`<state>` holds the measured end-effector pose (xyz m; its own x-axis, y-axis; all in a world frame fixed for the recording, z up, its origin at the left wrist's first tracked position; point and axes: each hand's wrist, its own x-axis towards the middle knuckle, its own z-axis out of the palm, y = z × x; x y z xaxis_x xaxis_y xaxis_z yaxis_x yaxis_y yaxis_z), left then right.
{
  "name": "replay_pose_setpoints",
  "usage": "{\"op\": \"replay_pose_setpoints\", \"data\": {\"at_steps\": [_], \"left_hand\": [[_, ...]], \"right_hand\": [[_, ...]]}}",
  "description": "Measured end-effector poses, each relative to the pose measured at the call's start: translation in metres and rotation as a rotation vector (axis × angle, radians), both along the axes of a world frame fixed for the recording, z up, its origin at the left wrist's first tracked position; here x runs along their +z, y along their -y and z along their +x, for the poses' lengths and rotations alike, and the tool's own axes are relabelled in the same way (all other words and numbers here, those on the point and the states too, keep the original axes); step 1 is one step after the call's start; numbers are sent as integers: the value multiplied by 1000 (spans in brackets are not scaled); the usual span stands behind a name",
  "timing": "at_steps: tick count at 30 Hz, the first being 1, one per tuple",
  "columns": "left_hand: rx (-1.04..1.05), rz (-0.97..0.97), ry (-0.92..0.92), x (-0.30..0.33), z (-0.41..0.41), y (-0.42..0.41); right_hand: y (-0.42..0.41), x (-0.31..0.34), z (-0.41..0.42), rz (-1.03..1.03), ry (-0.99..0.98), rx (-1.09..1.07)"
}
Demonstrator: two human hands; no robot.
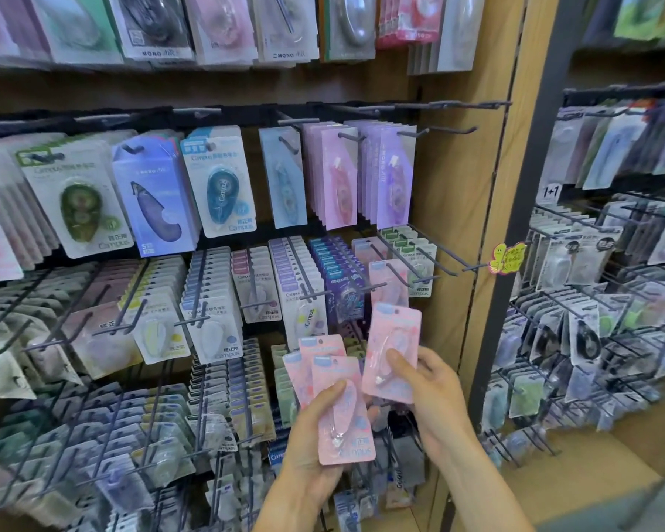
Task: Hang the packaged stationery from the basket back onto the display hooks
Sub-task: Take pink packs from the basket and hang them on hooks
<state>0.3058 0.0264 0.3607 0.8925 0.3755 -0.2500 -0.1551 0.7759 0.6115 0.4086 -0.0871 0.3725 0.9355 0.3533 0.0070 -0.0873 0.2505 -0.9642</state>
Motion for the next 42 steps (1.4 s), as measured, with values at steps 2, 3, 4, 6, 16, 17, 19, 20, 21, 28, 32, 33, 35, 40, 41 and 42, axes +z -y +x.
{"op": "replay_pose_setpoints", "data": {"at_steps": [2, 3, 4, 6, 16, 17, 19, 20, 21, 28, 32, 33, 35, 40, 41, 42], "left_hand": [[11, 10, -34, -1, -1, -2], [15, 15, -44, -1, -2, -2], [17, 25, -46, -1, -3, -2], [18, 34, -48, 0, -4, -2], [0, 34, -22, 1, -5, -5], [-11, 31, -12, 2, -5, -4], [-31, 40, 4, 3, -5, -3], [-38, 53, 11, 3, -5, -3], [-41, 70, 14, 3, -5, -2], [53, 155, -17, 0, -3, -6], [78, 213, -54, -5, 5, 2], [88, 222, -71, -6, 8, 5], [116, 245, -95, -9, 12, 9], [111, 375, -148, -8, 14, 13], [117, 386, -165, -8, 14, 12], [124, 390, -179, -9, 13, 12]], "right_hand": [[4, 1, 16, 17, 34, -55], [5, 1, 23, 21, 54, -64], [4, 3, 30, 20, 63, -67], [2, 0, 41, 22, 67, -58], [-13, 1, 75, 10, 6, -121], [-22, 4, 85, -7, -35, -142], [-41, 9, 106, -22, -139, -165], [-49, 11, 115, -22, -177, -175], [-57, 12, 121, -35, -209, -191], [-22, -1, 21, -196, -87, -99], [2, -19, -35, -193, 56, 138], [4, -23, -37, -189, 68, 120], [6, -27, -36, -174, 84, 53], [18, -19, -10, 34, 64, -126], [19, -14, 0, 60, 77, -150], [19, -9, 11, 73, 93, -163]]}}
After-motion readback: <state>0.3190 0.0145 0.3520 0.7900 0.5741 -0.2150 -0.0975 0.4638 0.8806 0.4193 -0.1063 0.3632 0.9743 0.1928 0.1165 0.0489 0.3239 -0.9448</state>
